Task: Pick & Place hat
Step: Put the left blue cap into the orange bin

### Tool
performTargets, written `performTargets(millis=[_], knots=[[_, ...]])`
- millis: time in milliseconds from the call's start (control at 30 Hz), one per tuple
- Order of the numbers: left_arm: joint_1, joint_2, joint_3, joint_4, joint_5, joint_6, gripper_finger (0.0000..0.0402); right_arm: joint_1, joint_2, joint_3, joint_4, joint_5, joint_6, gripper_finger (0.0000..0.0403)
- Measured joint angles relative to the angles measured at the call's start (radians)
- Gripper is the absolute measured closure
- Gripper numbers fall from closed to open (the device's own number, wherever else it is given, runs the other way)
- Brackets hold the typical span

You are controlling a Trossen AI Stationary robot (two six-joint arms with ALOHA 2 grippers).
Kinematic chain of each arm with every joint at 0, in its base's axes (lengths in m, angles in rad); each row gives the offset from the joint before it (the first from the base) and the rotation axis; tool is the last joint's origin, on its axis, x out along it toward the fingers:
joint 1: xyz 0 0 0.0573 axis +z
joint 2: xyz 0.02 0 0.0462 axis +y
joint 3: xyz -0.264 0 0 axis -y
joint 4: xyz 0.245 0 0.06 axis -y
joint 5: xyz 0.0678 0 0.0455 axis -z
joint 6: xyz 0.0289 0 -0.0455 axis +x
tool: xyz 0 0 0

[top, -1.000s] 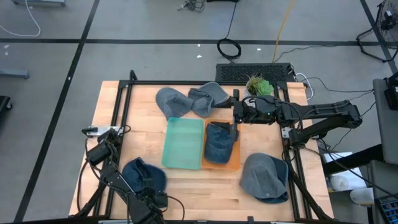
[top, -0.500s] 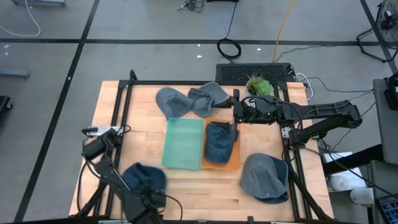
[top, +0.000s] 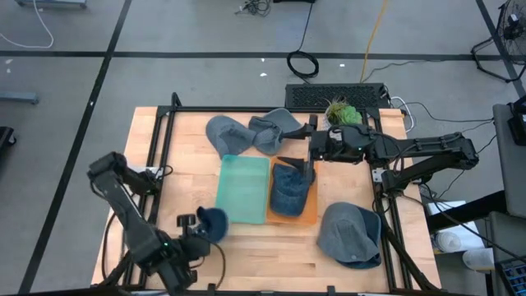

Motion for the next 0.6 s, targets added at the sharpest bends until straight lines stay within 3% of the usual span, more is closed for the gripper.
performTargets(millis=[600], knots=[[0.000, -0.315, 0.001, 0.006, -0.268, 0.187, 0.0394, 0.000, 0.000, 0.000, 0.018, -0.002, 0.188, 0.0122]])
